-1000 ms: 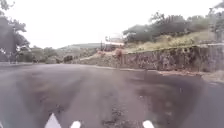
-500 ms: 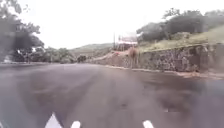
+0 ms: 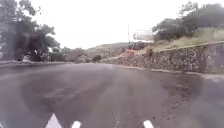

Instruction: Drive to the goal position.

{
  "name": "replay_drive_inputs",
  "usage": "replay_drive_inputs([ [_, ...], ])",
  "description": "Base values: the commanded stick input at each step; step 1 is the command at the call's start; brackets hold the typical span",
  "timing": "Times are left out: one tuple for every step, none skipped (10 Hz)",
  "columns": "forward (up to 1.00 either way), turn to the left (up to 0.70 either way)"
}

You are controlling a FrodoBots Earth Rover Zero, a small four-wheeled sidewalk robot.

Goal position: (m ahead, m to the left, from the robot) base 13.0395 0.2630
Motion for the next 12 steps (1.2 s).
replay_drive_inputs([
  [1.00, 0.00],
  [1.00, 0.00],
  [1.00, 0.00],
  [1.00, 0.00],
  [1.00, 0.00],
  [1.00, 0.00],
  [1.00, 0.00],
  [1.00, 0.00],
  [1.00, 0.00],
  [1.00, 0.00],
  [1.00, 0.00],
  [1.00, 0.00],
])
